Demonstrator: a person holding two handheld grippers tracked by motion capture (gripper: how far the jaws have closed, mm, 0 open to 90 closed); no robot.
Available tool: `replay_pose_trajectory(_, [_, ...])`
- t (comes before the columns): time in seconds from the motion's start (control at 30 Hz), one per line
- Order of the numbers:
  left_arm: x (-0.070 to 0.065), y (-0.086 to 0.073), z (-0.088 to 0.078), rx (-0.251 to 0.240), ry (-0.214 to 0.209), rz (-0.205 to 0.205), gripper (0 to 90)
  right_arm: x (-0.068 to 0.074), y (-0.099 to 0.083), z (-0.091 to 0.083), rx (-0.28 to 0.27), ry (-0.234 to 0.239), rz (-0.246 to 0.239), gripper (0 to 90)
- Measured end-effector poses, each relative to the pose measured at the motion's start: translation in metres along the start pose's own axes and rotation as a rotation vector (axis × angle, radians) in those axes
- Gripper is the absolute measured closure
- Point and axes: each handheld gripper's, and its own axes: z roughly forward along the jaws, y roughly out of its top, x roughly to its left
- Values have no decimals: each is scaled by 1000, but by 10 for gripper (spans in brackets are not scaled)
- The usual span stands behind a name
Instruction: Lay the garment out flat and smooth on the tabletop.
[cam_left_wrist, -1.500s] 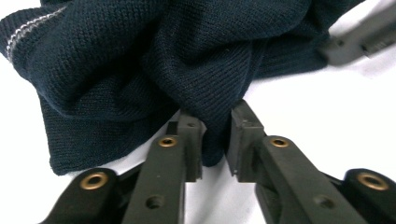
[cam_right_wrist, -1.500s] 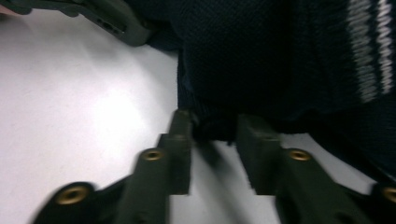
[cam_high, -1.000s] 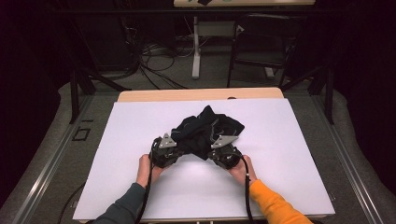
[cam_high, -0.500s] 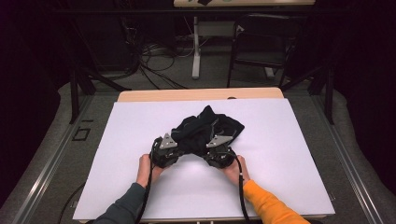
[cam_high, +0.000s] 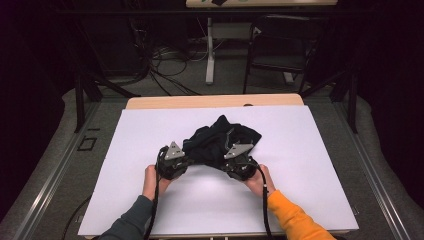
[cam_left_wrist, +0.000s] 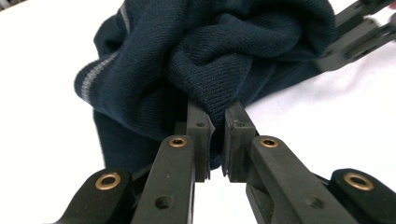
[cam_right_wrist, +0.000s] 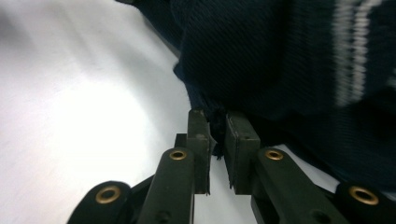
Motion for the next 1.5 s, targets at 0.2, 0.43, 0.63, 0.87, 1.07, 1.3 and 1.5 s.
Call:
replay_pose_trajectory(0.2, [3, 0, -8, -36, 16, -17, 841, -1, -8, -25, 4, -5, -9, 836])
replay_pose_trajectory(0.43, [9, -2, -11, -32, 28, -39, 840, -13, -34, -65, -45, -36, 64, 899])
replay_pose_trajectory(0.63, [8, -1, -4, 7, 7, -32, 748, -10, -34, -41, -24, 27, 71, 561])
replay_pose_trajectory(0.87, [-6, 3, 19, 99, 23, 22, 350, 2, -15, -4, 1, 19, 16, 436])
replay_pose_trajectory(1.07, [-8, 0, 23, 109, 51, 73, 718, 10, -9, 26, 24, 0, -34, 698])
replay_pose_trajectory(1.3, [-6, 2, 13, 66, 24, 46, 818, 9, -6, 9, 44, 0, -49, 807])
replay_pose_trajectory(1.5, [11, 4, -11, -23, 35, -45, 820, 7, -9, -24, 43, 17, -52, 811])
